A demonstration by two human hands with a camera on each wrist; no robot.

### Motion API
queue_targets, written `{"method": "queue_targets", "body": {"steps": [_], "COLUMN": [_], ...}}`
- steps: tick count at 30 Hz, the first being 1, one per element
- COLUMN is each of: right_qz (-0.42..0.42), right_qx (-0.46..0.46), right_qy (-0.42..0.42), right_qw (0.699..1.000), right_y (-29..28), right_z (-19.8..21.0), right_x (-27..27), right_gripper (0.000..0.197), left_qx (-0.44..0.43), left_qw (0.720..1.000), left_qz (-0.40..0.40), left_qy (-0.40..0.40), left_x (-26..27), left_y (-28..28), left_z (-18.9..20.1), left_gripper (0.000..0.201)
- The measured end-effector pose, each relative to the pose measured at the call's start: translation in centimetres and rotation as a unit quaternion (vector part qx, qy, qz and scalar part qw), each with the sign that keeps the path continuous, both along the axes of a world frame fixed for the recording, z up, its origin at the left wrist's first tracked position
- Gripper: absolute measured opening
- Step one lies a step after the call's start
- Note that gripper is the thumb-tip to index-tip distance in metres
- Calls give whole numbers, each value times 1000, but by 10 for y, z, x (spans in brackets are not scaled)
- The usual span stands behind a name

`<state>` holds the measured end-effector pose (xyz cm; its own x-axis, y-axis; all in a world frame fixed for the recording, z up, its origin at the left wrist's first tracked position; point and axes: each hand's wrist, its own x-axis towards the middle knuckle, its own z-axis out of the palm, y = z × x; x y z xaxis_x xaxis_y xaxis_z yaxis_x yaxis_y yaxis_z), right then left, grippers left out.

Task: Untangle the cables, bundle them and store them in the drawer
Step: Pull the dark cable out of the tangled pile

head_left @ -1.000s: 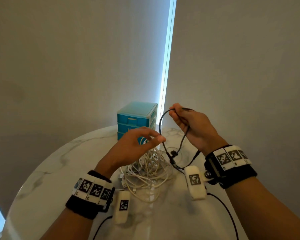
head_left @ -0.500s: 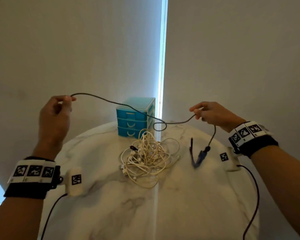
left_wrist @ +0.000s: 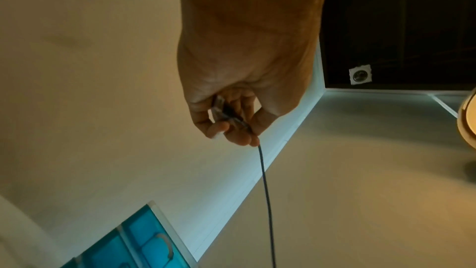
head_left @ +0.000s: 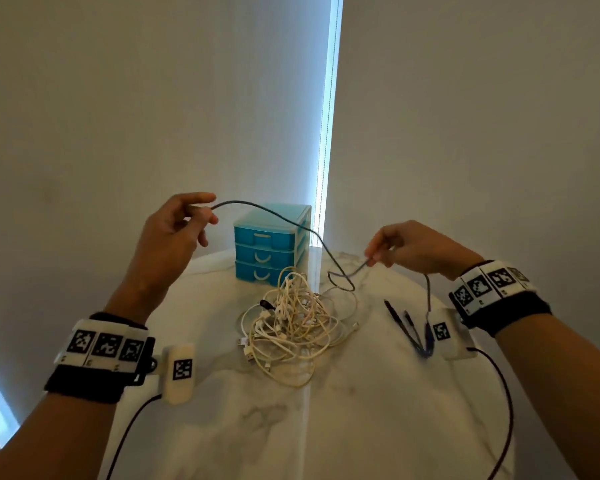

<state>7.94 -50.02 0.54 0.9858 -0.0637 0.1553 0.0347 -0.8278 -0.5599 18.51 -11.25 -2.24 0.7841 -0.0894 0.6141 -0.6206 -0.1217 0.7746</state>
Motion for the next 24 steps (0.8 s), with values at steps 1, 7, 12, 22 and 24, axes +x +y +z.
{"method": "queue_targets", "body": {"steps": [1,7,12,22,24], "right_qz": [27,42,149,-44,-123], "right_qx": [-54,-85,-58,-210,-246], "right_qy": [74,-13,-76,-7,-7], "right_qw": [995,995,984,977,961], "right_y": [-2,34,95,1,-11], "right_z": [-5,-26,-31,-53,-51], "right_x": [-2,17,29,2,2], "right_gripper": [28,54,33,29,47], "left_qx": [-30,-14,2,-342,-332], "left_qw": [1000,996,992,937,939], "left_qz": [8,-89,-126,53,62], "left_qy": [-3,24,3,-53,-59], "left_x": [1,-27,-45,20,20], "left_y": [6,-12,-39,108,114], "left_z": [1,3,6,32,29], "left_gripper": [23,16,18,65,69]}}
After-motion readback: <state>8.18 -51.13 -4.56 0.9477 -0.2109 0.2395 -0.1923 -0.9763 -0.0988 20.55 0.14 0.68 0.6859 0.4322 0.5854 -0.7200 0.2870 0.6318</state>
